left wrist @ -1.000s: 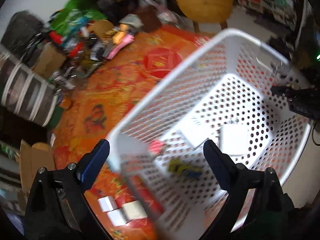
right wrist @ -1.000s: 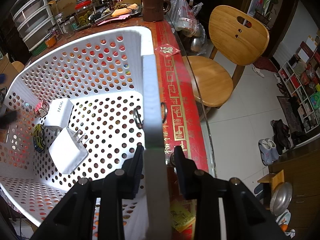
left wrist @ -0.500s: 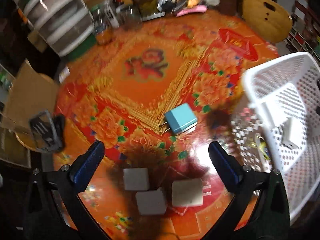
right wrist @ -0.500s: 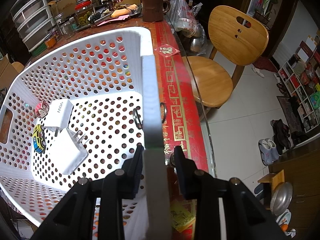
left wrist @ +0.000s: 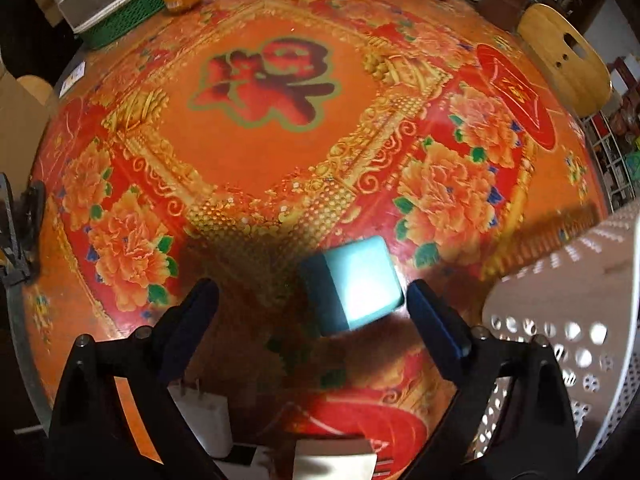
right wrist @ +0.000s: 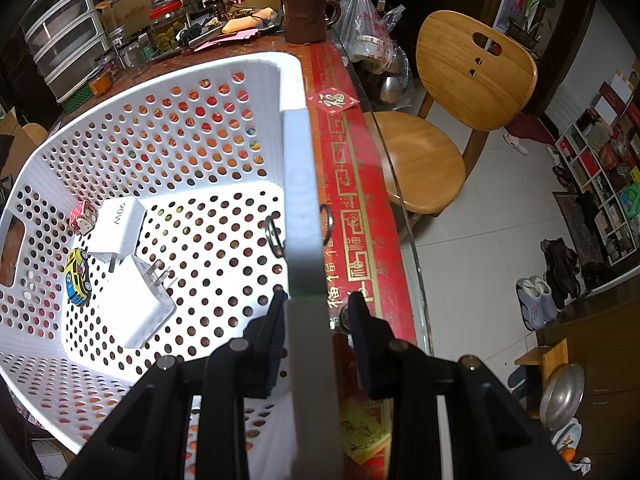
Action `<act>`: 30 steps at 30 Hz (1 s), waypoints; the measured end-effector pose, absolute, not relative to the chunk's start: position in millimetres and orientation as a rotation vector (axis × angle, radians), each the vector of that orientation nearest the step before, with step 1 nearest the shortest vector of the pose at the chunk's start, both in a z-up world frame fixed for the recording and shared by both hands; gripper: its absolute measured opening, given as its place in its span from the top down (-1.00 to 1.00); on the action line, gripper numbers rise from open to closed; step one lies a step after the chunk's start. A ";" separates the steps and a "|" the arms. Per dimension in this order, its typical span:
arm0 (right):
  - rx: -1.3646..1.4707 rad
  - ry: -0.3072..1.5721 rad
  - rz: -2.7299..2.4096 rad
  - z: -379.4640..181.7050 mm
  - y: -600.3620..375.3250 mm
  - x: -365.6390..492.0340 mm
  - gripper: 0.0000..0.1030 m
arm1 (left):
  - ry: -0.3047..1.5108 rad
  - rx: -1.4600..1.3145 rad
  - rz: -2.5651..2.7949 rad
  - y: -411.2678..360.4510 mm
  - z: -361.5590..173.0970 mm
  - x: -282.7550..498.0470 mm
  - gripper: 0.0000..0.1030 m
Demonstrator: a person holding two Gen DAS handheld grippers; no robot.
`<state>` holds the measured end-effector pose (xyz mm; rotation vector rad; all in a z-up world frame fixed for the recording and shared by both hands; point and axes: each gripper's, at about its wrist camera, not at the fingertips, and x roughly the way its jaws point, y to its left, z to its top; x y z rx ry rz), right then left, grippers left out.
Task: Organize rigid objects
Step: 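Move the left tool back and grasp the teal-white charger, then carry the teal charger into the basket and open the left tool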
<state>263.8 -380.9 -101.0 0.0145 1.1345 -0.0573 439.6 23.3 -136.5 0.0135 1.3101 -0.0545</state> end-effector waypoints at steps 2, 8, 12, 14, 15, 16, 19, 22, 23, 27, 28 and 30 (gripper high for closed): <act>0.013 1.135 -0.057 -101.2 -381.0 263.3 0.43 | 1.311 -0.002 -0.050 23.4 -139.5 441.6 -0.68; 0.011 1.134 -0.055 -101.3 -380.9 262.8 0.43 | 1.309 -0.020 -0.056 23.5 -141.5 442.3 -0.26; 0.012 1.133 -0.054 -101.2 -380.6 262.9 0.43 | 1.275 0.015 -0.041 22.0 -136.2 436.7 -0.25; 0.009 1.134 -0.056 -101.2 -380.6 262.8 0.43 | 1.257 0.013 -0.036 23.5 -129.6 432.8 -0.25; 0.009 1.134 -0.056 -101.2 -380.9 262.5 0.43 | 1.249 0.015 -0.036 24.9 -126.3 430.8 -0.25; 0.011 1.134 -0.055 -101.2 -380.9 262.7 0.43 | 1.241 0.018 -0.033 26.5 -122.3 428.3 -0.25; 0.012 1.133 -0.055 -100.9 -380.9 262.8 0.43 | 1.207 0.028 -0.029 29.8 -106.7 419.9 -0.25; 0.013 1.133 -0.054 -100.9 -381.1 262.6 0.43 | 1.152 0.034 -0.025 34.5 -81.1 404.3 -0.25; 0.012 1.132 -0.056 -100.7 -380.9 263.0 0.43 | 1.135 0.035 -0.028 36.7 -71.7 397.9 -0.25; 0.009 1.130 -0.052 -100.2 -380.3 263.3 0.43 | 1.050 0.060 -0.049 29.7 -22.7 371.8 -0.25; 0.009 1.130 -0.050 -100.2 -380.5 263.2 0.43 | 1.031 0.064 -0.058 26.8 -11.0 365.2 -0.25; 0.013 1.129 -0.048 -100.0 -381.0 263.3 0.43 | 0.989 0.081 -0.088 14.9 14.9 349.5 -0.25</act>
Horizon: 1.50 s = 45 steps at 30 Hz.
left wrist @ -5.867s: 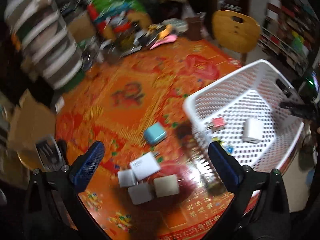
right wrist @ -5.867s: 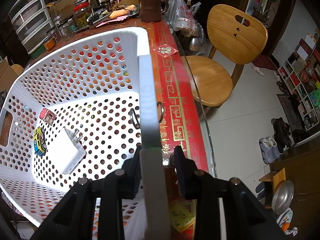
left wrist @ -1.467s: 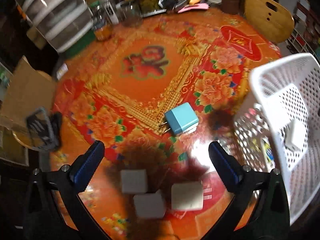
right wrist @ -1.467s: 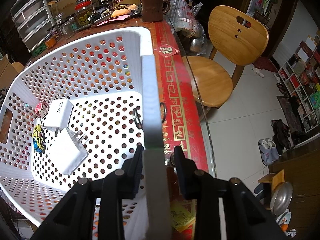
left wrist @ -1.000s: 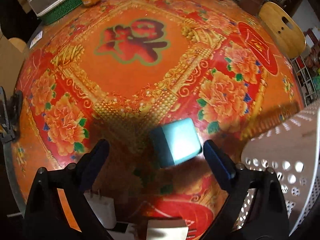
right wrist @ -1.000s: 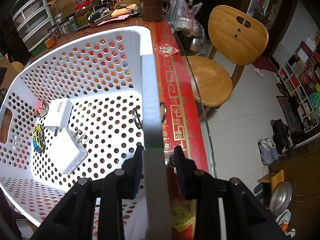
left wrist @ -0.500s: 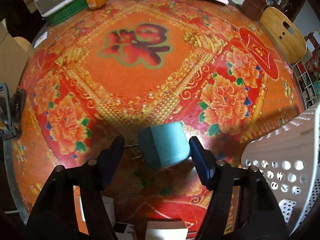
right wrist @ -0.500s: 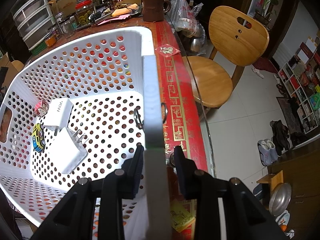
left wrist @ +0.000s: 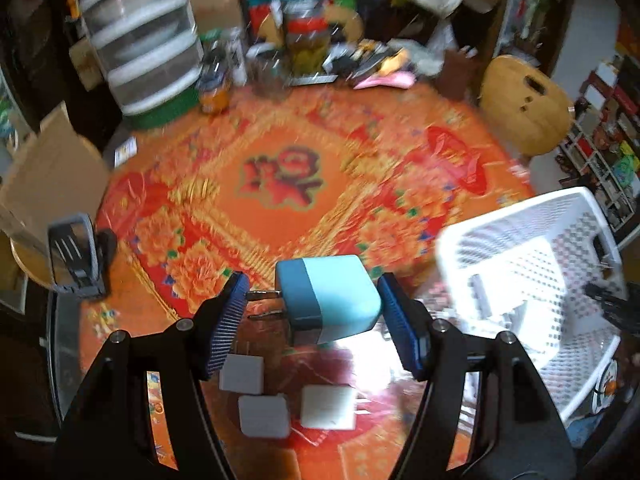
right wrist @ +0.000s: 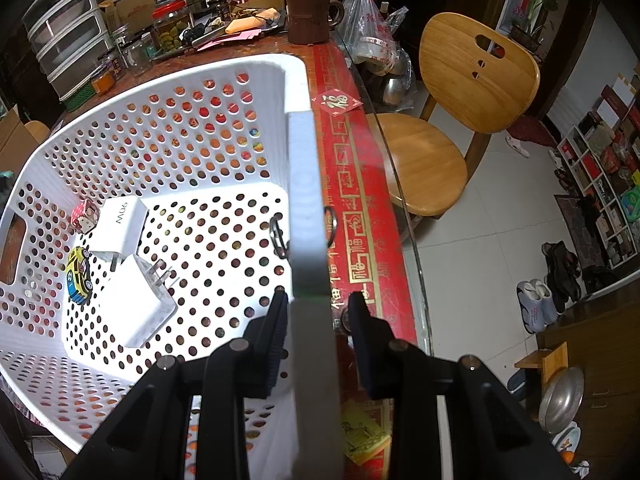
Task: Organize rigid objects
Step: 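Carry the teal charger into the basket and open the left tool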
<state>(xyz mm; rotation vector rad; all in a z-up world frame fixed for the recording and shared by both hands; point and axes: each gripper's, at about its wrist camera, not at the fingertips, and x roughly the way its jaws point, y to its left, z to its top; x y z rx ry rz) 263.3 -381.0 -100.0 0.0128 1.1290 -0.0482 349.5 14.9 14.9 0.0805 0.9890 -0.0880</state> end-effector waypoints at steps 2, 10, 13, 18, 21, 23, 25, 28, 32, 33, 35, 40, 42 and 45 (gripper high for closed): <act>0.014 1.129 -0.048 -100.0 -381.2 263.2 0.43 | 0.958 0.121 -0.118 -3.1 34.7 334.0 -0.25; 0.012 1.128 -0.044 -99.9 -381.9 264.1 0.43 | 0.971 0.289 -0.316 -108.5 46.0 296.8 -0.25; 0.015 1.127 -0.044 -100.3 -382.3 263.5 0.43 | 1.032 0.352 -0.367 -148.7 20.0 294.0 -0.25; 0.019 1.128 -0.044 -100.5 -382.0 263.0 0.43 | 1.153 0.472 -0.398 -189.8 -33.6 295.9 -0.25; 0.020 1.128 -0.041 -100.7 -381.6 262.6 0.43 | 1.210 0.487 -0.399 -195.0 -54.7 303.6 -0.25; 0.020 1.127 -0.040 -100.8 -381.6 262.6 0.43 | 1.235 0.476 -0.391 -194.7 -61.0 307.5 -0.25; 0.020 1.128 -0.038 -100.8 -381.5 262.6 0.43 | 1.271 0.446 -0.391 -192.8 -65.9 312.2 -0.25; 0.019 1.128 -0.035 -100.8 -381.0 262.8 0.43 | 1.301 0.455 -0.377 -186.8 -74.0 318.4 -0.25; 0.022 1.128 -0.032 -100.7 -380.8 262.9 0.43 | 1.322 0.463 -0.368 -191.0 -80.4 323.2 -0.25; 0.023 1.127 -0.032 -100.7 -380.8 262.9 0.43 | 1.327 0.463 -0.366 -191.7 -82.3 323.6 -0.25; 0.022 1.128 -0.030 -100.8 -380.6 262.9 0.43 | 1.334 0.475 -0.365 -192.8 -85.9 323.4 -0.25; 0.021 1.128 -0.030 -100.7 -380.4 263.1 0.43 | 1.336 0.474 -0.362 -191.5 -90.2 325.0 -0.26; 0.021 1.128 -0.031 -100.7 -380.5 263.1 0.43 | 1.337 0.483 -0.370 -192.7 -91.3 325.4 -0.26; 0.021 1.128 -0.030 -100.8 -380.3 263.1 0.43 | 1.322 0.492 -0.365 -193.7 -89.0 323.2 -0.35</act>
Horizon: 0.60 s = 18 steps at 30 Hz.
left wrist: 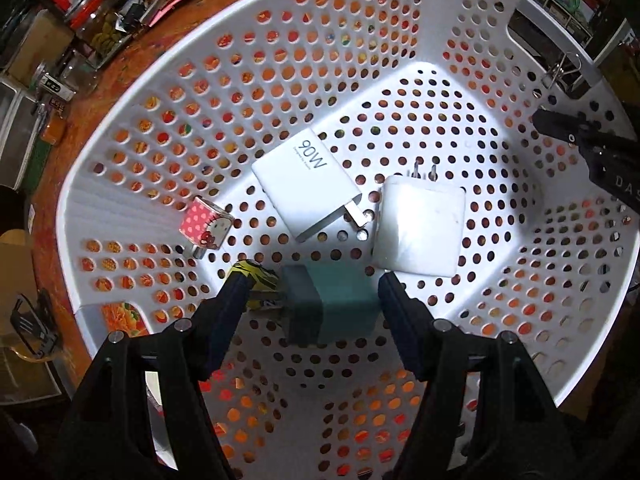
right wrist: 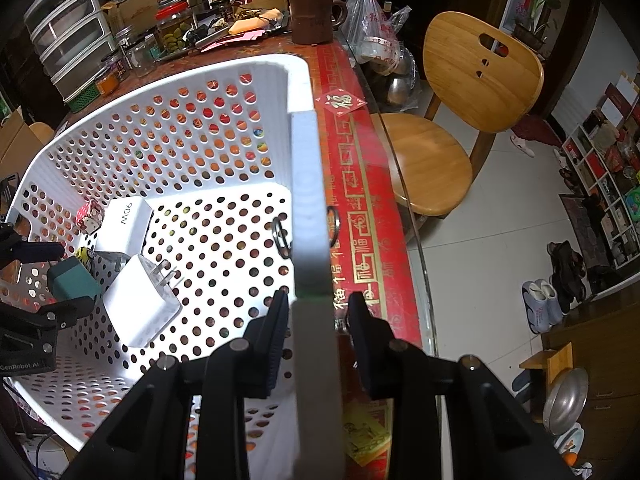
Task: Organize rigid objects
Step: 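Carry the teal charger into the basket and open the left tool, then move the left tool back and grasp a white square charger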
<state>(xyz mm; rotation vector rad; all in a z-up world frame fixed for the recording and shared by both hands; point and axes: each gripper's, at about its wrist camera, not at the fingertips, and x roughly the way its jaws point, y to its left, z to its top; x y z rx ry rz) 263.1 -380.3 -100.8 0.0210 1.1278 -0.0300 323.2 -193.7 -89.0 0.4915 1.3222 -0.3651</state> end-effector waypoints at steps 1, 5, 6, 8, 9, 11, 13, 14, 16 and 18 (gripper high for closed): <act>0.021 1.129 -0.030 -100.7 -380.5 263.2 0.43 | 1.312 0.494 -0.370 -194.1 -86.5 322.2 -0.48; 0.018 1.131 -0.032 -100.6 -380.0 263.8 0.43 | 1.223 0.530 -0.367 -191.9 -64.7 311.3 -0.73; 0.017 1.131 -0.032 -100.6 -379.9 264.1 0.43 | 1.206 0.534 -0.367 -190.8 -59.9 308.6 -0.74; 0.017 1.132 -0.033 -100.5 -379.8 264.4 0.43 | 1.143 0.557 -0.349 -183.8 -44.1 298.1 -0.75; 0.018 1.131 -0.034 -100.4 -380.1 264.3 0.43 | 1.121 0.562 -0.342 -180.9 -38.1 294.8 -0.77; 0.018 1.131 -0.031 -100.4 -380.2 264.5 0.43 | 1.062 0.563 -0.329 -167.5 -21.9 282.0 -0.82; 0.018 1.130 -0.031 -100.4 -380.7 264.4 0.43 | 1.029 0.530 -0.309 -148.8 -8.3 276.0 -0.83; 0.018 1.131 -0.030 -100.4 -380.7 264.5 0.43 | 1.001 0.485 -0.290 -130.1 3.6 270.5 -0.83; 0.017 1.130 -0.029 -100.3 -380.9 264.7 0.43 | 0.948 0.412 -0.241 -97.2 23.4 261.3 -0.85; 0.016 1.129 -0.029 -100.2 -381.0 264.6 0.43 | 0.890 0.352 -0.159 -58.4 39.1 254.5 -0.99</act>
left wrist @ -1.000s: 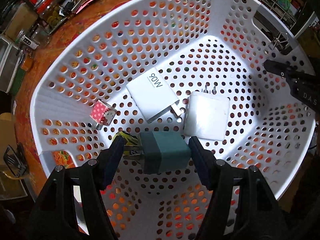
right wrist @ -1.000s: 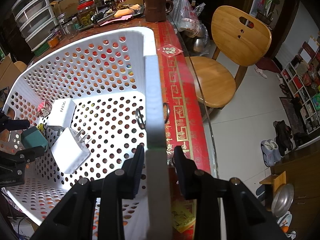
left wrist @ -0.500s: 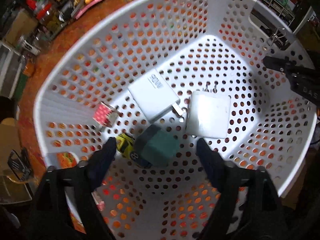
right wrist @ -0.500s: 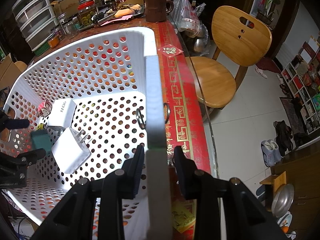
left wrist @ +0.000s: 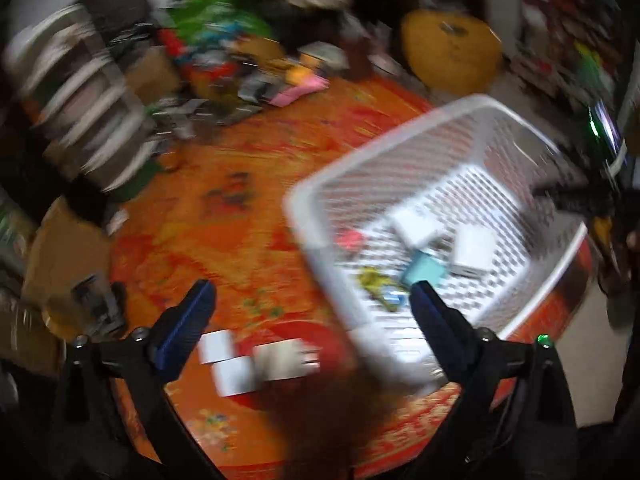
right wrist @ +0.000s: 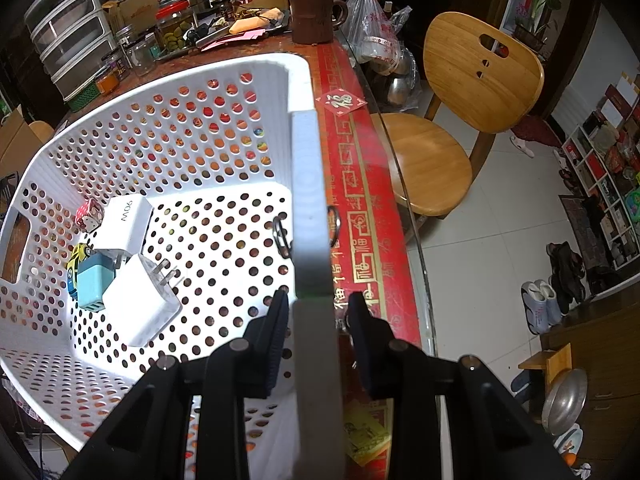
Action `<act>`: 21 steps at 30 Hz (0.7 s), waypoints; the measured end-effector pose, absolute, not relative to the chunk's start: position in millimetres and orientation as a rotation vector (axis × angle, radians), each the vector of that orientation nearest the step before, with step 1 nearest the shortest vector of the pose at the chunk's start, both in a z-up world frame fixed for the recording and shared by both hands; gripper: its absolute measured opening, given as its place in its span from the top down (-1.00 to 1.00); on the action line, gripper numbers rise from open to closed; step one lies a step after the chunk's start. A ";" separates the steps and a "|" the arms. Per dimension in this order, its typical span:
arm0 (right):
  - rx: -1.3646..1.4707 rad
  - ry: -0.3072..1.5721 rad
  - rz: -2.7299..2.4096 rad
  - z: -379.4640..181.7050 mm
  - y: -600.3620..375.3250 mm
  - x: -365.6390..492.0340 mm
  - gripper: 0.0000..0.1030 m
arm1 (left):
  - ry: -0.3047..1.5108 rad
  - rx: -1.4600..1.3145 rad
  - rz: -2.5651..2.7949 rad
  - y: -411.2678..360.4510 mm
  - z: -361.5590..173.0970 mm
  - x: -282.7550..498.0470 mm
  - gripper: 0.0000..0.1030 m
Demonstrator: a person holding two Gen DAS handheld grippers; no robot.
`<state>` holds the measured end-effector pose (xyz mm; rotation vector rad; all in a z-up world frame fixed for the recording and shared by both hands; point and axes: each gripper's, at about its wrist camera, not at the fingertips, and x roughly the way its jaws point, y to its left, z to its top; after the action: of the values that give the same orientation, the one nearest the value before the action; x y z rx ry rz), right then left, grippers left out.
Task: Organize rigid objects
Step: 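Move the left tool back and grasp a white square charger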
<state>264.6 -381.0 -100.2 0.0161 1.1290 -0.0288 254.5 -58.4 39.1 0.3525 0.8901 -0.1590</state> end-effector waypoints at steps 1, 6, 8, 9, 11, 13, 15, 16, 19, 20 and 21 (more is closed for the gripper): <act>0.017 1.128 -0.028 -100.1 -381.1 264.7 0.43 | 0.874 0.331 -0.108 -39.8 41.9 253.0 -0.99; 0.027 1.121 -0.021 -100.3 -382.3 263.5 0.43 | 0.971 0.222 0.023 32.6 1.9 264.2 -0.99; 0.029 1.120 -0.020 -100.5 -382.4 263.0 0.43 | 1.048 0.225 0.076 53.5 -30.9 278.7 -0.99; 0.029 1.120 -0.020 -100.5 -382.6 262.8 0.43 | 1.081 0.214 0.082 57.3 -46.2 283.8 -0.99; 0.028 1.121 -0.020 -100.6 -382.6 262.9 0.43 | 1.150 0.145 0.093 78.2 -75.9 301.0 -0.96; 0.028 1.121 -0.020 -100.4 -382.8 262.5 0.43 | 1.187 0.076 0.088 94.2 -94.1 313.2 -0.90; 0.029 1.121 -0.020 -100.4 -383.1 262.1 0.43 | 1.225 0.034 0.090 103.8 -111.9 323.2 -0.82; 0.030 1.121 -0.020 -100.4 -383.2 262.0 0.43 | 1.242 0.022 0.095 106.4 -119.3 327.8 -0.68; 0.029 1.122 -0.020 -100.3 -383.0 261.7 0.43 | 1.282 -0.004 0.092 109.5 -141.9 337.5 -0.48; 0.029 1.122 -0.020 -100.2 -382.8 261.5 0.43 | 1.291 -0.012 0.091 110.4 -146.7 339.7 -0.44; 0.028 1.123 -0.021 -100.1 -382.8 261.7 0.43 | 1.282 -0.027 0.078 110.4 -147.6 341.6 -0.38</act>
<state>261.7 -382.8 -100.1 0.0281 1.1231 -0.0207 341.6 110.4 -147.6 -0.0267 1.2820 0.0784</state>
